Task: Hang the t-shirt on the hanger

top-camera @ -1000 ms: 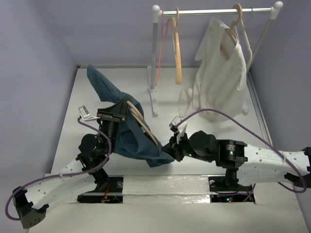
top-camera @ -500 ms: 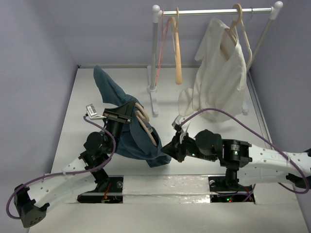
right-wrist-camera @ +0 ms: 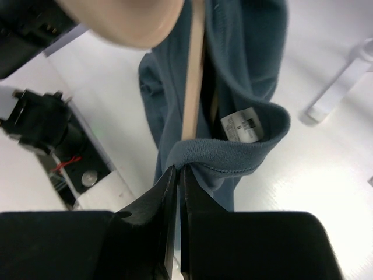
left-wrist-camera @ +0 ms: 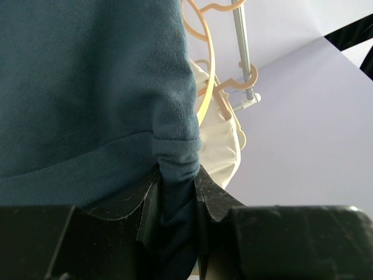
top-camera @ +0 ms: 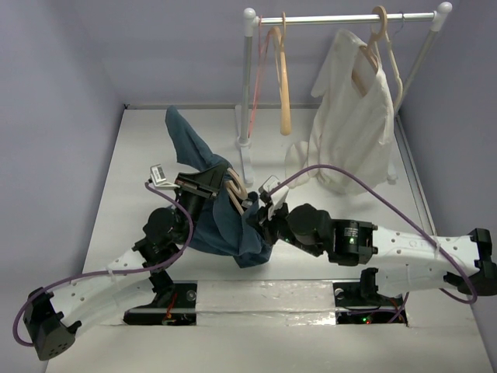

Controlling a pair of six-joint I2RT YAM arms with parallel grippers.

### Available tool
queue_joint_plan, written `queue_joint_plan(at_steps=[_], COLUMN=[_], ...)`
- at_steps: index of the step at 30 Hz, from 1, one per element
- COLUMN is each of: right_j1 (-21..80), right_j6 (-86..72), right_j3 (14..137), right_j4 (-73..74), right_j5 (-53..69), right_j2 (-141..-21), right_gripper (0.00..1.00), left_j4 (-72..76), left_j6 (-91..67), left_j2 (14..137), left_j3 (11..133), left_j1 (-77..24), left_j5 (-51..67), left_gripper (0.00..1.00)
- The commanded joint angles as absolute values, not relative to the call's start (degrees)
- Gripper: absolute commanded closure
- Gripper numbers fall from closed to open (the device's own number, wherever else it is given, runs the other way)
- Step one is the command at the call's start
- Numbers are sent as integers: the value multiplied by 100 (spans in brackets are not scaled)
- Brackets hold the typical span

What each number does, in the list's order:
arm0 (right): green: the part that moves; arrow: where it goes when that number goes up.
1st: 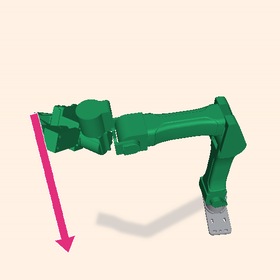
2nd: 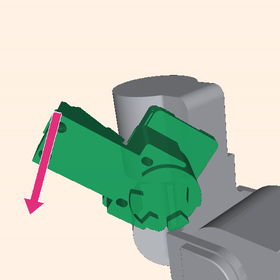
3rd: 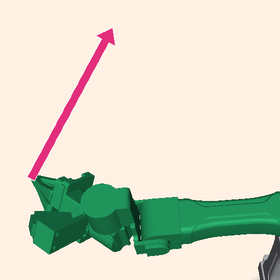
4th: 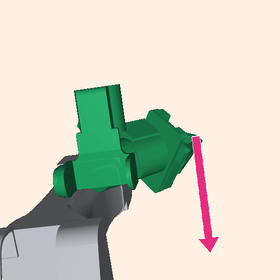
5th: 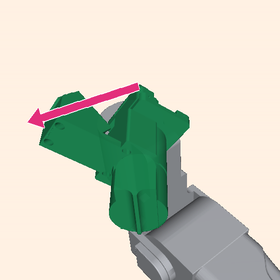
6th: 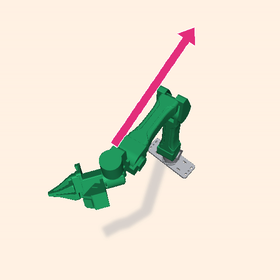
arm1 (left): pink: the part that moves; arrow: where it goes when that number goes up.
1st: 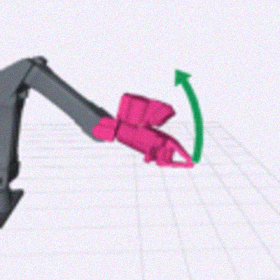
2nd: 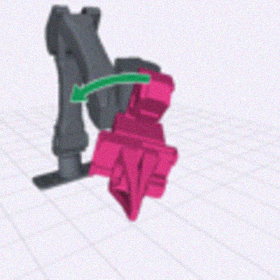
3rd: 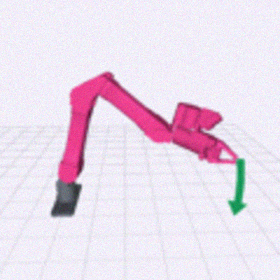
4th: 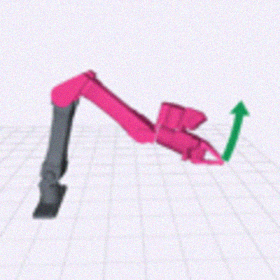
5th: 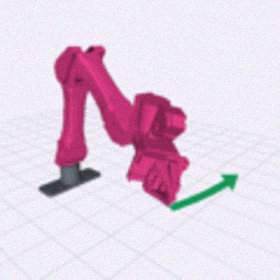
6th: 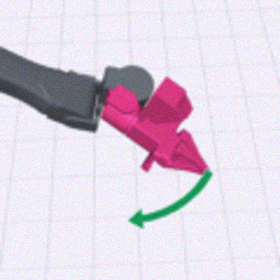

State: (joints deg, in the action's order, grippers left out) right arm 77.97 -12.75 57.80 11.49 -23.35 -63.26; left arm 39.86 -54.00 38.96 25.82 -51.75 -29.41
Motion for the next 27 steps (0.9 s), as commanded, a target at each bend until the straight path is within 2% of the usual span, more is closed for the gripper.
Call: queue_joint_plan(at_steps=[1,4,5,6,11,20,24,25,26,27], right_j1=[7770,7770,7770,7770,7770,7770,7770,7770,7770,7770], right_j6=[-1204,-1580,-1643,-1687,-1758,-1705,-1513,-1494,-1459,-1433], right_j3=[6100,5942,5881,5749,5643,5634,5660,5686,5713,5748], right_j4=[913,1405,1424,1389,1371,1257,1038,1002,967,958], right_j5=[-3154,-3261,-3200,-3034,-2751,-2426,-2733,-2847,-2891,-2926], right_j2=[-6433,-6469,-6434,-6416,-6468,-6723,-6820,-6855,-6864,-6873], right_gripper=[88,75,66,62,53,51,56,59,74,79], left_j4=[4465,4368,4368,4368,4377,4359,4377,4377,4342,4298], left_j6=[-5546,-5520,-5546,-5563,-5642,-5836,-5959,-5968,-5968,-5968], left_j2=[3779,3770,3779,3779,3823,3885,3894,3894,3867,3858], left_j3=[2601,2689,2698,2707,2751,2777,2716,2707,2707,2716], left_j1=[-5203,-5203,-5203,-5203,-5203,-5203,-5203,-5203,-5203,-5203], left_j5=[-2786,-2769,-2760,-2734,-2689,-2584,-2470,-2452,-2443,-2452], left_gripper=[100,100,100,100,100,100,100,100,100,100])
